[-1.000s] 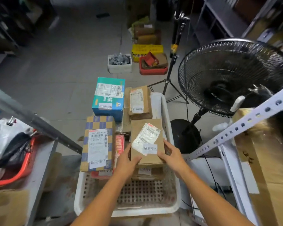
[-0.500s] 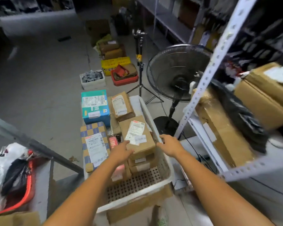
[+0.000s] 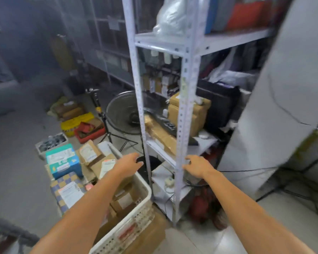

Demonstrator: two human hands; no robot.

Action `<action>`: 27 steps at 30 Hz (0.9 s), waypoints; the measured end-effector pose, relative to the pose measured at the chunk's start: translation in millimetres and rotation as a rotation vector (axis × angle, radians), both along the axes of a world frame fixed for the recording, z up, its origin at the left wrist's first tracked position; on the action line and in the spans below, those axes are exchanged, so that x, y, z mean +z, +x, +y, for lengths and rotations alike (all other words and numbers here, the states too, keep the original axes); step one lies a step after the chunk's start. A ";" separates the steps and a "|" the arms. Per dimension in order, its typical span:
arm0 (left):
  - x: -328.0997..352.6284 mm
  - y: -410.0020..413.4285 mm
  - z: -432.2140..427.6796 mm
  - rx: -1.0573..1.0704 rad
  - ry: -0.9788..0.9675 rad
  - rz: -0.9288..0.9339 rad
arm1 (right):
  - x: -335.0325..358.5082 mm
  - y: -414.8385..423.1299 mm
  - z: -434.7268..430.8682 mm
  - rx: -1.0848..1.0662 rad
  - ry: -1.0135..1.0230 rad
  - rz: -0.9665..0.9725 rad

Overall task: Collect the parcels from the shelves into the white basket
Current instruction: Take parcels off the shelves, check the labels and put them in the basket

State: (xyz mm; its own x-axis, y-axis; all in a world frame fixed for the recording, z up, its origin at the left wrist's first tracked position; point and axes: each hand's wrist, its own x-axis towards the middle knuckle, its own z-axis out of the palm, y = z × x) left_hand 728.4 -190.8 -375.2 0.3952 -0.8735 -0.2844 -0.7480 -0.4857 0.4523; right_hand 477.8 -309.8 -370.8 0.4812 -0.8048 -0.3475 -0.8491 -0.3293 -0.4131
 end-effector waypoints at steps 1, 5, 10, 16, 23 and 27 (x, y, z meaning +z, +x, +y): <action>8.0 -20.0 -8.1 -0.032 -0.012 -0.028 | 6.4 -24.8 -1.5 -0.034 -0.009 -0.021; 31.2 -107.8 -48.3 -0.245 0.019 -0.107 | 27.2 -130.8 -12.7 -0.188 -0.046 -0.055; 47.0 -218.6 -104.5 -0.481 -0.041 -0.150 | 39.9 -254.4 -23.8 -0.416 -0.088 -0.063; 44.9 -340.3 -195.6 -0.684 -0.082 -0.145 | 40.0 -376.9 -31.0 -0.703 -0.105 -0.039; 25.1 -490.9 -285.3 -0.998 -0.089 -0.032 | 35.8 -491.7 -12.3 -1.089 -0.095 0.001; 11.0 -580.2 -300.9 -1.186 -0.078 -0.033 | 26.3 -552.0 13.2 -1.309 -0.071 -0.018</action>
